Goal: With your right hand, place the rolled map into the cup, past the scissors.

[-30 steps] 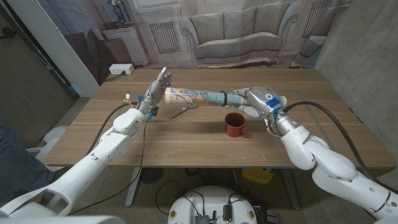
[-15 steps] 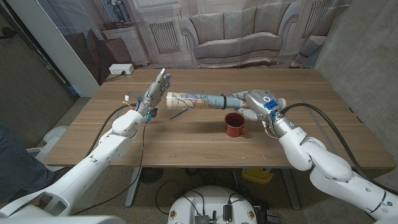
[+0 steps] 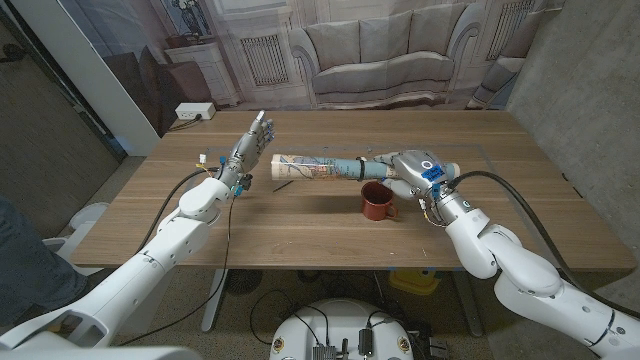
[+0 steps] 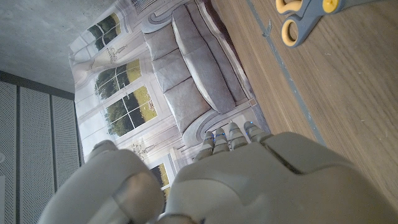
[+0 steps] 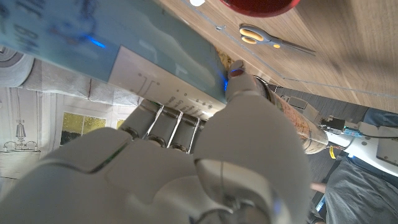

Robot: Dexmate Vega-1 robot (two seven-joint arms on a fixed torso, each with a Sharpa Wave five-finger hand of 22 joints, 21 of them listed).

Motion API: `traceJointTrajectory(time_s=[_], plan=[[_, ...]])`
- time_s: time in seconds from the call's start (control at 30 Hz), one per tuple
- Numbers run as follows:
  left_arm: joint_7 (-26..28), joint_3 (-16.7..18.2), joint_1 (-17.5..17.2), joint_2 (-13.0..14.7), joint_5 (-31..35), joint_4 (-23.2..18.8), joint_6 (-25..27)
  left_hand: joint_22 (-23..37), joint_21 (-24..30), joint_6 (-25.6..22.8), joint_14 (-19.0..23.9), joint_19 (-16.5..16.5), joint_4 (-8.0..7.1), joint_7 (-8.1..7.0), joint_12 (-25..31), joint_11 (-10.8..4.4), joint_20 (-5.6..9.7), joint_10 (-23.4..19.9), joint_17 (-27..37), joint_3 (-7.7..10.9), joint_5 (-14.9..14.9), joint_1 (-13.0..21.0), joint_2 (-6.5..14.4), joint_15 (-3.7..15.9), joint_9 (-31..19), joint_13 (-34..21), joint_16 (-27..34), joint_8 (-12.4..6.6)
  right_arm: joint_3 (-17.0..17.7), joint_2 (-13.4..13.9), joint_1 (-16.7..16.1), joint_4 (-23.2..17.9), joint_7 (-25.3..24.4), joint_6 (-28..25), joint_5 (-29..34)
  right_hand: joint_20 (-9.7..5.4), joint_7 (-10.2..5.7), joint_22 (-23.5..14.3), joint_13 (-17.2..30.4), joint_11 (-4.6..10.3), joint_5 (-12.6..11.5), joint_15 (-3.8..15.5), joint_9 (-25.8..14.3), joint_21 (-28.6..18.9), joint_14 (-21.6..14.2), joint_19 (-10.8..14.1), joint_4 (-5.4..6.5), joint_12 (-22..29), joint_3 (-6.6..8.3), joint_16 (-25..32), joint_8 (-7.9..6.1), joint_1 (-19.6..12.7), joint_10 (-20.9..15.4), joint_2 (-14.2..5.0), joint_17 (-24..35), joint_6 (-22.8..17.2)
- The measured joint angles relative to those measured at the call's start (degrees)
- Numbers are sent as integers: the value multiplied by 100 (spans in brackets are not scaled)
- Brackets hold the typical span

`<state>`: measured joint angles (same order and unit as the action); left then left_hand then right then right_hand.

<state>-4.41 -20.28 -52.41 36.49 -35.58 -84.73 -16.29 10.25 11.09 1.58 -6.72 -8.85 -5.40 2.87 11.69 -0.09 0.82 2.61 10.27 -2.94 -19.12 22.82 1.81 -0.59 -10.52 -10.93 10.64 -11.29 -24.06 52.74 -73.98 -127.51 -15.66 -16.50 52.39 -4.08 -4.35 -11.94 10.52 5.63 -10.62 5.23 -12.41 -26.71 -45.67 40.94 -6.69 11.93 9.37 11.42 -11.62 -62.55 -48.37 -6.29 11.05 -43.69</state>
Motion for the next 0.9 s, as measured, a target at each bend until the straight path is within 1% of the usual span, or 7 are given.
traceJointTrajectory(time_s=[0.07,0.17,0.3,0.4,0.5,0.6,0.9], plan=[[0,0,-2,2,0,1,0,0,0,0,0,0,0,0,0,0,0,0,0,0,0,22,22,0,0,0,0,0,0,0,0,0,10,-30,10,21,-8,0,1,0,0,-22,0,0,22,-21,0,0,0,0,0,0,0,0,0,8],[-6,0,-4,4,-4,4,8,0,0,0,0,0,1,0,0,0,0,0,0,-48,0,22,22,0,0,0,0,0,-66,2,18,40,34,-89,22,31,-8,0,2,0,0,-31,1,0,31,-31,0,0,0,0,1,0,0,0,0,8],[-9,1,-4,6,-7,20,14,0,0,0,0,0,1,0,0,0,0,0,0,-48,0,22,21,0,0,0,0,0,-103,-4,36,67,59,-135,23,31,-9,0,4,0,0,-31,2,0,31,-30,0,0,0,0,3,1,0,-1,0,8],[-15,2,-3,6,-9,37,18,0,0,0,0,0,1,0,0,0,0,0,0,-48,0,22,21,0,0,0,0,0,-146,-11,60,101,81,-168,21,0,-9,0,4,-1,0,-10,3,1,51,-61,0,0,0,0,15,1,1,-1,0,8],[-19,2,8,4,-10,55,19,0,0,0,0,0,1,0,0,0,0,0,0,-48,0,21,21,0,0,0,0,0,-170,-14,74,118,92,-198,5,0,-9,0,4,-1,1,-11,4,2,51,-61,0,0,1,0,-6,2,1,-2,0,8],[-34,1,20,-2,-13,73,21,0,0,0,0,0,1,0,0,0,0,0,0,-48,0,21,21,0,0,0,0,0,-224,-20,104,160,102,-216,-13,21,-9,0,4,-1,1,-11,5,2,51,-81,0,0,1,0,-7,2,1,-2,0,9],[-44,-12,66,-26,-14,130,23,0,0,0,0,0,1,0,0,0,0,0,0,-48,0,21,21,0,0,0,0,0,-315,-31,171,257,142,-272,-103,21,-16,21,3,20,2,-32,-1,-30,72,-80,0,0,1,0,-7,9,22,-9,0,15]])
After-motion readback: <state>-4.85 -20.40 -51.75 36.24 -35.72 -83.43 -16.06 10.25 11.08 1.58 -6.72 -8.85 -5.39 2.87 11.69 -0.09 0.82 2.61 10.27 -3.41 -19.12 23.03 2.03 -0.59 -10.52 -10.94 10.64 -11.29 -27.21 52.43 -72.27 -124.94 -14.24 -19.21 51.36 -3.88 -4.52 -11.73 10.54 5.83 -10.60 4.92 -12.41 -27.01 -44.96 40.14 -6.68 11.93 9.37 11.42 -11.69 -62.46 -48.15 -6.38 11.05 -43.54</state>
